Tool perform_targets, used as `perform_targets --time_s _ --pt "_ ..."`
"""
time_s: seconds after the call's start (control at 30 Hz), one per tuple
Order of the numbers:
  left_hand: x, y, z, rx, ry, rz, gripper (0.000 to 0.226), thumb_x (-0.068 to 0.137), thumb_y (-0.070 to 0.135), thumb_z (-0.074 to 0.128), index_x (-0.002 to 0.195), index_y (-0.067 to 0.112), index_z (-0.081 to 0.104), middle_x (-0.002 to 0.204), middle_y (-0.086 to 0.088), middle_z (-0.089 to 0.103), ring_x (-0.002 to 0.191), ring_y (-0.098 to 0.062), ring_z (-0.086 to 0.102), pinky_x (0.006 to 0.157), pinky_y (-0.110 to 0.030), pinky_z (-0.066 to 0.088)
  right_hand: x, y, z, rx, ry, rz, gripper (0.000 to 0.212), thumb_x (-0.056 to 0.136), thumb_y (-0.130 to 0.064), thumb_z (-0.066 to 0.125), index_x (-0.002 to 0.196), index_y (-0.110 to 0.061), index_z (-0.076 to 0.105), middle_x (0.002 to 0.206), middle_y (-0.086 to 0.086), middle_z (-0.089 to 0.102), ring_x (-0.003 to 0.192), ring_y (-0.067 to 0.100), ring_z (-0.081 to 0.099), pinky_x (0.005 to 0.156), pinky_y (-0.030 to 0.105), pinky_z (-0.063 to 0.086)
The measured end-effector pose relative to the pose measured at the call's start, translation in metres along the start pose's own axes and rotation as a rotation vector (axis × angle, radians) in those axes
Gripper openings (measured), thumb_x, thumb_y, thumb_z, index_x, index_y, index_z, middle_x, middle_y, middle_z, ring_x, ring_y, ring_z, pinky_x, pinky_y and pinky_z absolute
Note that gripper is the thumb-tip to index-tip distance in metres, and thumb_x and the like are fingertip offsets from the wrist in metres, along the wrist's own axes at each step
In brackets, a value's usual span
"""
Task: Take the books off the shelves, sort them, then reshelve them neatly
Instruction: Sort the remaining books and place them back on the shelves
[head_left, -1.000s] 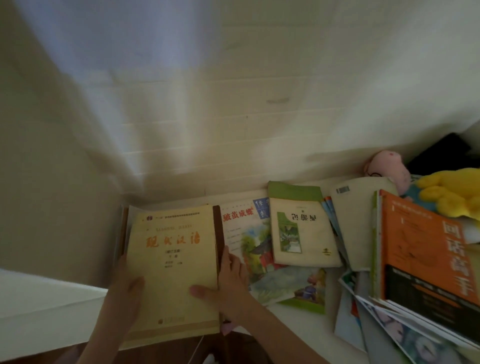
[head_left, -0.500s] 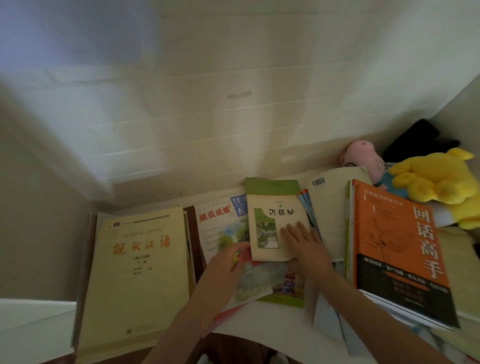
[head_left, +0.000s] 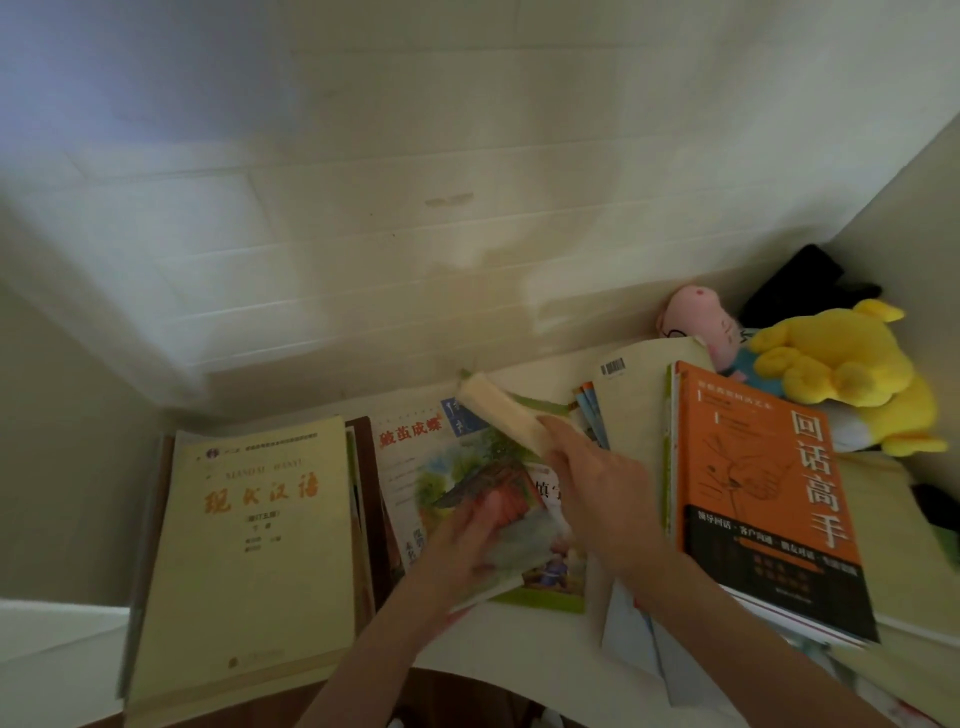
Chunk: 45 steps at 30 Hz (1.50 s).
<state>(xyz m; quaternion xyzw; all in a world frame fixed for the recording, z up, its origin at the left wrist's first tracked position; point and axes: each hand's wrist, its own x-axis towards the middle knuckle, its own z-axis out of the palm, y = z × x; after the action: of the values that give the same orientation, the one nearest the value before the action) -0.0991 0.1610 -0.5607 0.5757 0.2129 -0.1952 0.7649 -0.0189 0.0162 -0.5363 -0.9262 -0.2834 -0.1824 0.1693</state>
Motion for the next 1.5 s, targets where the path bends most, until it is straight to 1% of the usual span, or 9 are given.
perform_targets --time_s 0.13,0.43,0.57,0.7,0.9,1.0,1.1,1.3,1.5 --pt "0.007 0.027 0.010 -0.277 -0.027 0.098 0.082 0.067 0.063 0.072 0.134 0.023 0.047 0.123 -0.005 0.064 0.111 -0.018 0.062 0.092 -0.040 0.050 -0.004 -0.042 -0.019 0.061 -0.016 -0.004 0.033 0.083 -0.034 0.049 0.100 -0.014 0.070 0.050 -0.006 0.058 0.035 0.008 0.049 0.035 0.017 0.034" --pt "-0.022 0.057 -0.049 0.025 0.133 -0.066 0.039 0.073 0.008 0.072 0.108 0.015 0.057 0.093 -0.010 0.070 0.085 -0.029 0.066 0.070 -0.038 0.053 0.005 -0.007 -0.026 0.733 -0.442 0.429 0.043 0.088 -0.034 0.064 0.126 -0.050 0.049 0.128 -0.037 0.044 0.127 -0.005 0.042 0.107 0.034 0.042" --pt "-0.053 0.101 -0.078 0.181 -0.196 -0.064 0.083 0.028 0.028 0.092 0.105 0.014 0.064 0.094 -0.013 0.073 0.080 -0.028 0.071 0.058 -0.035 0.056 0.042 0.008 -0.047 0.974 -0.717 0.357 0.085 0.080 -0.034 0.070 0.144 -0.055 0.017 0.139 -0.016 0.049 0.118 -0.012 0.049 0.094 0.022 0.050" --pt "-0.075 0.119 -0.091 -0.070 -0.170 0.001 0.046 0.036 0.035 0.093 0.068 0.007 0.077 0.069 -0.017 0.071 0.057 -0.024 0.069 0.046 -0.031 0.055 0.049 -0.017 -0.058 1.309 -0.884 0.367 0.078 0.090 -0.010 0.063 0.149 -0.042 0.022 0.128 0.010 0.063 0.109 0.029 0.065 0.081 0.037 0.057" --pt "-0.079 0.085 -0.162 -0.564 -0.025 0.215 0.085 0.077 0.060 0.066 0.139 0.006 0.042 0.128 -0.019 0.059 0.113 -0.027 0.061 0.090 -0.037 0.053 0.018 -0.083 -0.032 1.511 -0.476 0.587 0.057 0.095 -0.013 0.054 0.141 -0.043 0.036 0.118 0.004 0.069 0.101 0.028 0.069 0.081 0.045 0.057" --pt "-0.086 0.064 -0.170 -0.108 0.469 0.395 0.030 0.091 0.031 0.056 0.121 0.026 0.057 0.110 -0.004 0.070 0.092 -0.013 0.069 0.072 -0.031 0.058 0.019 -0.123 0.006 1.456 -0.424 0.694 0.056 0.095 -0.013 0.055 0.138 -0.043 0.037 0.114 0.003 0.070 0.094 0.021 0.070 0.073 0.032 0.059" --pt "-0.091 0.042 -0.173 0.329 0.691 0.400 0.031 0.086 0.038 0.062 0.117 0.035 0.055 0.113 0.001 0.065 0.097 -0.020 0.064 0.079 -0.041 0.052 0.019 -0.156 0.039 1.452 -0.500 0.702 0.059 0.096 -0.012 0.054 0.142 -0.041 0.030 0.130 0.005 0.061 0.108 0.022 0.065 0.085 0.034 0.057" --pt "-0.089 -0.022 -0.178 0.555 0.729 0.057 0.081 0.090 0.040 0.059 0.151 0.029 0.008 0.150 -0.012 0.032 0.131 -0.034 0.039 0.109 -0.052 0.031 0.000 -0.199 0.072 0.687 -0.691 0.545 0.100 0.093 -0.024 0.059 0.148 -0.025 -0.025 0.151 0.008 0.005 0.139 0.028 0.010 0.118 0.041 0.011" --pt "-0.082 -0.011 -0.193 0.641 0.767 -0.048 0.080 0.085 0.037 0.068 0.148 0.026 0.020 0.130 -0.014 0.055 0.111 -0.039 0.056 0.096 -0.052 0.043 -0.004 -0.198 0.071 1.039 -0.712 0.681 0.096 0.096 -0.014 0.055 0.147 -0.030 -0.025 0.157 -0.012 -0.018 0.142 0.009 0.006 0.102 0.016 0.017"
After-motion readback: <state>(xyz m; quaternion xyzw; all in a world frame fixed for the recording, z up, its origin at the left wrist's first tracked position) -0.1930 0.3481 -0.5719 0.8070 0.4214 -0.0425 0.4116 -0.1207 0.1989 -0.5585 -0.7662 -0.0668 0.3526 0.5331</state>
